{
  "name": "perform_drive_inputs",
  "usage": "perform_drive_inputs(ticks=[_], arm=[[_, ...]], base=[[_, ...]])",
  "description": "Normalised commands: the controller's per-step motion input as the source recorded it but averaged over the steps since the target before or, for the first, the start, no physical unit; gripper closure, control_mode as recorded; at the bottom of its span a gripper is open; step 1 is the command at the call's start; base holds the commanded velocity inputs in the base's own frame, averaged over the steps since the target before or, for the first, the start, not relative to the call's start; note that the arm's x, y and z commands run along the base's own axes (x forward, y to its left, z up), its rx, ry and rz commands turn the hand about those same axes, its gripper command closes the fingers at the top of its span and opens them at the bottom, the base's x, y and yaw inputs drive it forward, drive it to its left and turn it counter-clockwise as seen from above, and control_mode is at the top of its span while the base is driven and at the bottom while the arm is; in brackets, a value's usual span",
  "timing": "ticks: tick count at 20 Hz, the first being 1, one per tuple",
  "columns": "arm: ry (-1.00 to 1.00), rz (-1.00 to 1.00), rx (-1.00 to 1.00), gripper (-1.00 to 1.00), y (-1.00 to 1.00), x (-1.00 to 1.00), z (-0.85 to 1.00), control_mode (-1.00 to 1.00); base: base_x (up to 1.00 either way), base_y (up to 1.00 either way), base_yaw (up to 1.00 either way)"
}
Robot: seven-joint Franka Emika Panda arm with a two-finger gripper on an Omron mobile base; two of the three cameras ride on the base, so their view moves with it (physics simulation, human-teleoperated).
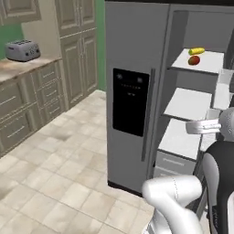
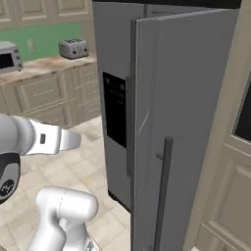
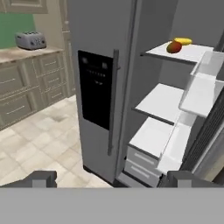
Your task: Pick up the orange and mango from the fridge and place one fruit on each plate on the dining counter.
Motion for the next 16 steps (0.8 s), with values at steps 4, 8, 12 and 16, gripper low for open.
perform_drive_inputs(ticks=[4, 8, 12, 16], arm=[[0.0, 0.0, 0.0, -1.0, 0.0, 0.0, 0.0, 1.0], [0.0, 0.0, 0.0, -1.0, 0.0, 0.0, 0.0, 1.0], [0.0, 0.0, 0.0, -1.0, 0.0, 0.0, 0.0, 1.0], [0.0, 0.0, 0.0, -1.0, 0.0, 0.0, 0.0, 1.0]], base=[[0.59, 0.39, -0.74], [0.6, 0.47, -0.73], [0.63, 0.54, -0.69], [0.69, 0.63, -0.58]])
